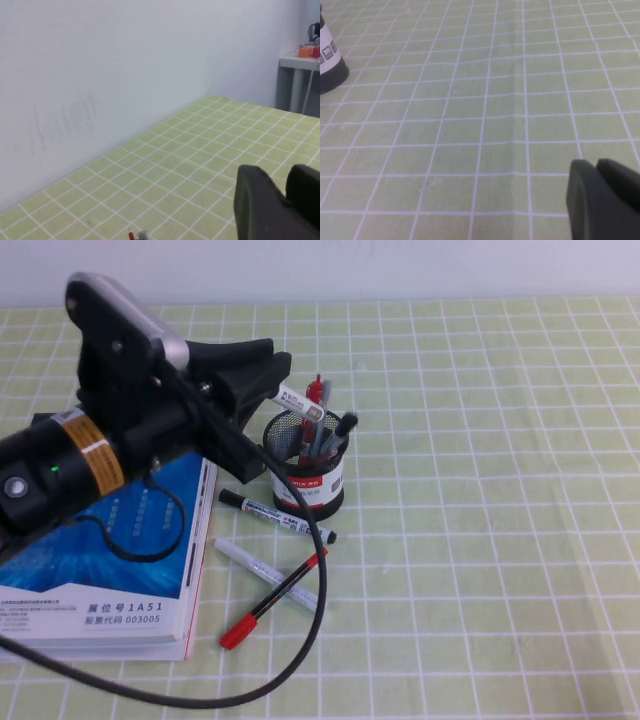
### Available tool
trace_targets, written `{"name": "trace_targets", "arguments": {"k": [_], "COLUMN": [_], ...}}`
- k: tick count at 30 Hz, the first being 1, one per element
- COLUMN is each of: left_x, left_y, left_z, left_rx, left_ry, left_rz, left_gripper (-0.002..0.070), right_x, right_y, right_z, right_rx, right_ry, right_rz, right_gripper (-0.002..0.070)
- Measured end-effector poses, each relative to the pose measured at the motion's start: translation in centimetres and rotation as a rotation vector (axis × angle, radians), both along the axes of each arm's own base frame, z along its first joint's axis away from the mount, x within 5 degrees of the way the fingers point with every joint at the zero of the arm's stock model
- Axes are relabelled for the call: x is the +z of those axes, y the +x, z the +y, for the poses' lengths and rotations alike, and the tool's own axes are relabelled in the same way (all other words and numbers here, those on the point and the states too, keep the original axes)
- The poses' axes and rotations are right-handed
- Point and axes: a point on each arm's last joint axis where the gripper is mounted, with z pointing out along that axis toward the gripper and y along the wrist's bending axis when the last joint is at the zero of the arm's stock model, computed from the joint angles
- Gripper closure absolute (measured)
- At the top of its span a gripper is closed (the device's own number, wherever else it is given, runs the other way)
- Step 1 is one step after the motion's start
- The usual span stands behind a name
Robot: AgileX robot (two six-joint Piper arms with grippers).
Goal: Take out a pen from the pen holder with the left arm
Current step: Pick up the pen from the pen holder, then place the pen on the table
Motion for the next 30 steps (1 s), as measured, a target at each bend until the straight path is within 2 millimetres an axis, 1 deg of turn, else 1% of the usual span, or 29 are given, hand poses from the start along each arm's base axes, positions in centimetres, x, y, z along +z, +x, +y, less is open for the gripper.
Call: {"name": "trace_targets", "arguments": {"k": [3, 6, 8, 14, 17, 21, 30], "left_x": [1.1, 1.3, 0.6, -3.1, -4.2, -4.9, -7.2], "left_y": [-1.0, -1.8, -2.3, -4.3, -4.9, -4.8, -3.6], "left_z": [0.4, 0.6, 0.6, 0.3, 0.4, 0.6, 0.3], "left_rx": [0.0, -0.015, -0.028, -0.075, -0.063, -0.032, -0.007], "left_ry": [-0.005, -0.002, 0.012, 0.04, 0.03, 0.02, 0.035], "left_rz": [0.006, 0.028, 0.061, 0.181, 0.205, 0.218, 0.309], "left_gripper": [0.059, 0.0591, 0.0591, 0.0591, 0.0591, 0.0591, 0.0591], "right_x": [0.0, 0.0, 0.0, 0.0, 0.0, 0.0, 0.0], "right_y": [0.0, 0.0, 0.0, 0.0, 0.0, 0.0, 0.0], "right_z": [0.0, 0.0, 0.0, 0.0, 0.0, 0.0, 0.0], "right_rx": [0.0, 0.0, 0.0, 0.0, 0.0, 0.0, 0.0], "right_ry": [0.0, 0.0, 0.0, 0.0, 0.0, 0.0, 0.0], "right_rz": [0.0, 0.0, 0.0, 0.0, 0.0, 0.0, 0.0], "right_gripper": [0.0692, 0.0691, 0.0691, 0.0691, 0.0691, 0.0691, 0.0691]}}
